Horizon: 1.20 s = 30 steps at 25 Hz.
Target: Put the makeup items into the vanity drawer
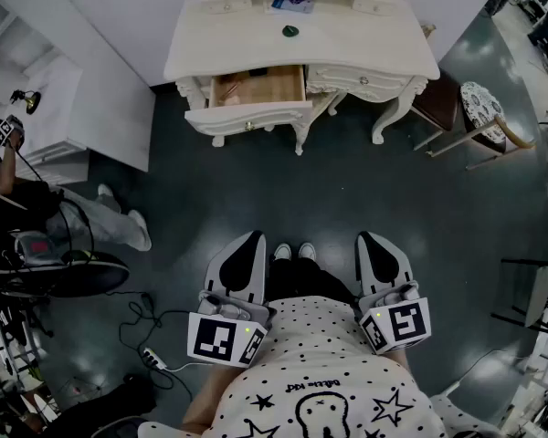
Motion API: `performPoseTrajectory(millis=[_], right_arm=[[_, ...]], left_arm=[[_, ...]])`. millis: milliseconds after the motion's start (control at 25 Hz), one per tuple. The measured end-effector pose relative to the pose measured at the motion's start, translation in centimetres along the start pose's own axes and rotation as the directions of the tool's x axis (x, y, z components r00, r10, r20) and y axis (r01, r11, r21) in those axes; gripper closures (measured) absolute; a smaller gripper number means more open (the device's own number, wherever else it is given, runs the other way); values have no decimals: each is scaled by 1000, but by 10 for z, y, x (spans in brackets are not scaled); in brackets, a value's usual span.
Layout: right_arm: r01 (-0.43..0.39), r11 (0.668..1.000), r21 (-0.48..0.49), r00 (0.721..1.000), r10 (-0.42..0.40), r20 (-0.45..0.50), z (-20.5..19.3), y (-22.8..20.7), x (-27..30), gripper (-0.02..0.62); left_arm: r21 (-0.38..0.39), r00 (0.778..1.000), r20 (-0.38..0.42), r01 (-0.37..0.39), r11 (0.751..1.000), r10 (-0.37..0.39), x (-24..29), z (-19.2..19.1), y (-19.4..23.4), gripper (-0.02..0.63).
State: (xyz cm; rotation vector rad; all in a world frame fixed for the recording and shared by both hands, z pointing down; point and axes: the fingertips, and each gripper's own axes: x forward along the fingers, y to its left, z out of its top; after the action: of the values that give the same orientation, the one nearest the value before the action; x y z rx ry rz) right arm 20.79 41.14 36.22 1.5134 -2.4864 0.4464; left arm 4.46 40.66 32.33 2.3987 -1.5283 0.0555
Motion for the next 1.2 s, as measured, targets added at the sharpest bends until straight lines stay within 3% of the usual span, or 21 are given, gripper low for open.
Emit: performPoseTrajectory(millis=[720,1200], right_arm=[[-21,1000,-23,1000,21,11,5,11,5,588],[-100,994,-44,993,102,60,15,-6,6,588]], left_arm=[[9,1000,25,0,1000,0,-7,8,7,611],[30,996,89,-19,999,16,10,15,-12,609]])
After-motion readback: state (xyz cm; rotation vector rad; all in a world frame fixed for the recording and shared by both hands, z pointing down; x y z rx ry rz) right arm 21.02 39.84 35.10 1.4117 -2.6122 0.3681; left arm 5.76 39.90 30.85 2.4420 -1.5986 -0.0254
